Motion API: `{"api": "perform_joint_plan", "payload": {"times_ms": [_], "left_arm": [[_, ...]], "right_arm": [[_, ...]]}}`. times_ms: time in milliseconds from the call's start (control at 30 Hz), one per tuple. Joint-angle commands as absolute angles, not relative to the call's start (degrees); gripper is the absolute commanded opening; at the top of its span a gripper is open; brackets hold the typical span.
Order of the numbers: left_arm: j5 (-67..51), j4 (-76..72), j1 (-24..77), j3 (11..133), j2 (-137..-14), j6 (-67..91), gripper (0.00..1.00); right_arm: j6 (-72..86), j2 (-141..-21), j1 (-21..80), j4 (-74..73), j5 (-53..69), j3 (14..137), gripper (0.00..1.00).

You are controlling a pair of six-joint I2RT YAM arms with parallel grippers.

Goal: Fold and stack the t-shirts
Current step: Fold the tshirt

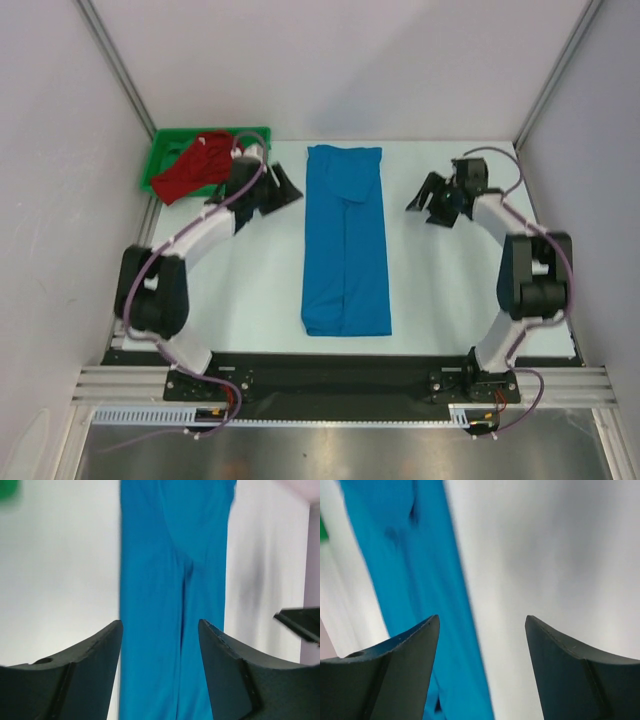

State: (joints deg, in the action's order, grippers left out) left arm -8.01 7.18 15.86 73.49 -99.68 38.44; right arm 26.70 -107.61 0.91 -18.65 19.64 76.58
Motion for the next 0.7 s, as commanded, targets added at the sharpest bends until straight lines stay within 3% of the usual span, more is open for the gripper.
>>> {"api": "perform_joint_plan", "payload": {"times_ms": [0,267,433,467,600,667], "left_arm": [[-12.03,5.19,20.03,59.62,-90.29,38.05,0.67],[-10.99,5.36,32.25,36.93,-71.65,40.69,0.65],[-10.28,1.85,34.72,29.27,-65.83,42.45,0.49],[-10.81,1.15,34.80,28.92,-65.83,42.36,0.47],[-14.40,-5.26,35.77,26.90,-68.28,42.10,0.40],[-15.29,-6.67,36.03,26.55,-70.21,42.54,0.37]], "right_arm": [[24.96,-91.97,8.05,-17.33,18.37,64.28,0.75],[35.74,-71.47,30.30,-5.73,21.36,35.90,0.70],[40.07,-70.39,41.56,6.59,18.72,30.15,0.53],[40.86,-71.10,43.05,6.94,18.20,30.06,0.43],[42.88,-72.16,43.51,10.44,17.83,28.39,0.24],[42.89,-73.47,42.98,12.47,19.07,28.48,0.21]]}}
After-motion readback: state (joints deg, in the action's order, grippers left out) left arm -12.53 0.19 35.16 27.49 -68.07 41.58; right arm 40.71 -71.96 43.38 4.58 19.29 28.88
